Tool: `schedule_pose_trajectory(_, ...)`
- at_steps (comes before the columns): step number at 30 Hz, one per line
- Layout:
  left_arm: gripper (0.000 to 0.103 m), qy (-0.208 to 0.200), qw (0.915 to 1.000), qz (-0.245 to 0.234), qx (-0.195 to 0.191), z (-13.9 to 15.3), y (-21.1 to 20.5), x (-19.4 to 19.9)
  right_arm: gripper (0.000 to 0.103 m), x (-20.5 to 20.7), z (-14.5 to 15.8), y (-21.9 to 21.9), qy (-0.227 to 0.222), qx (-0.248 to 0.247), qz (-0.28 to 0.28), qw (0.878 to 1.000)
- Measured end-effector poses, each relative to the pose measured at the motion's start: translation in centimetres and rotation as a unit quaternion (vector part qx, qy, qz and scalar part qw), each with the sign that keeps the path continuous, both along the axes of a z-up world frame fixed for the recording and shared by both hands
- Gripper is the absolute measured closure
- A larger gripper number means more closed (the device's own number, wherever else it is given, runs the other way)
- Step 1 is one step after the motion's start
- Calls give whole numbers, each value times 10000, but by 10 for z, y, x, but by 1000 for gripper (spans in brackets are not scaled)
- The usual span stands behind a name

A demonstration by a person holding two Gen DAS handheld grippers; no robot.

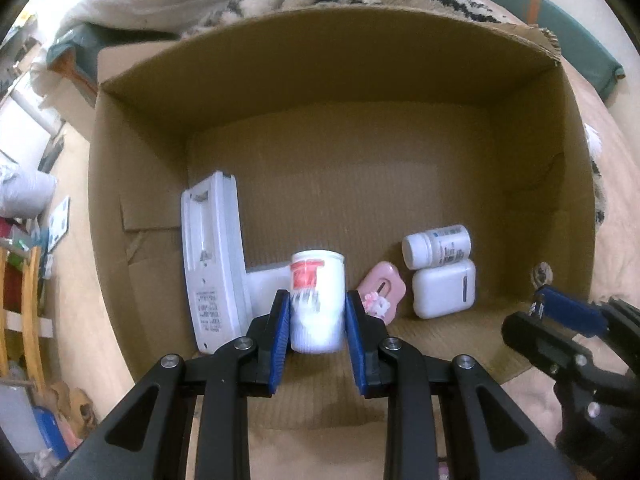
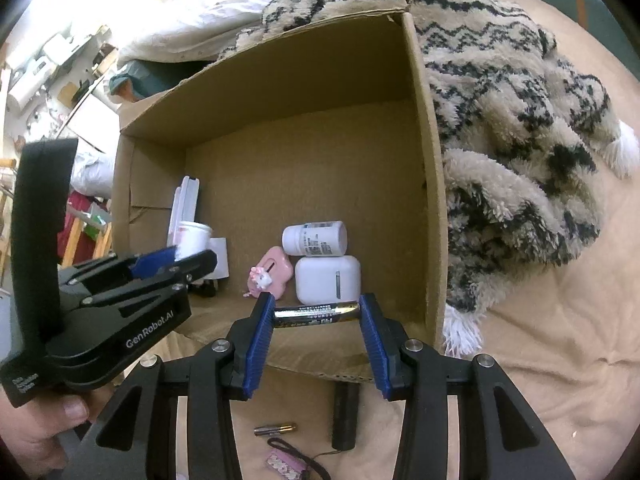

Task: Organize rigid objects
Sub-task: 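Lower bottle and battery into the box and open both grippers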

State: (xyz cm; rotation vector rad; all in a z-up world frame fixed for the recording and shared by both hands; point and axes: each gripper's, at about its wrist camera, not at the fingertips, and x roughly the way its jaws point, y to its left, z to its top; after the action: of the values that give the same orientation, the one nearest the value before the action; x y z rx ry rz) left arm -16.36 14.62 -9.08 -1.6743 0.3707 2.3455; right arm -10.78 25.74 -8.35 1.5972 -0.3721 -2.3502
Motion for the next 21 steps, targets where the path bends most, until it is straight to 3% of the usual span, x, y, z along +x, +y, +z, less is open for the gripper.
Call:
schedule_pose_trajectory(2, 67, -65, 10000, 3, 0, 1, -1, -1, 52, 1, 3, 2, 25, -124, -31, 9999)
schedule_pose_trajectory(4, 39, 9, 10000, 52, 40, 5, -4, 0, 39, 1, 8, 5, 149, -282, -86, 9995)
schedule_pose_trajectory(7, 37, 226, 9996, 110, 82, 18, -10, 1, 27, 3, 19, 12, 389, -513, -252, 9976)
schedule_pose_trajectory(9, 37, 315, 9994, 103, 25, 23, -12, 2, 0, 5, 25, 19, 565, -719, -413, 9950)
schedule_pose_trajectory(13, 37, 489, 9987, 106, -25, 33, -18, 9, 0, 9, 35, 31, 819, -1079, -633, 9888)
schedule_pose_trajectory(21, 37, 636, 9978, 168, 113, 52, -38, 29, 0, 21, 39, 34, 841, -1039, -712, 9885)
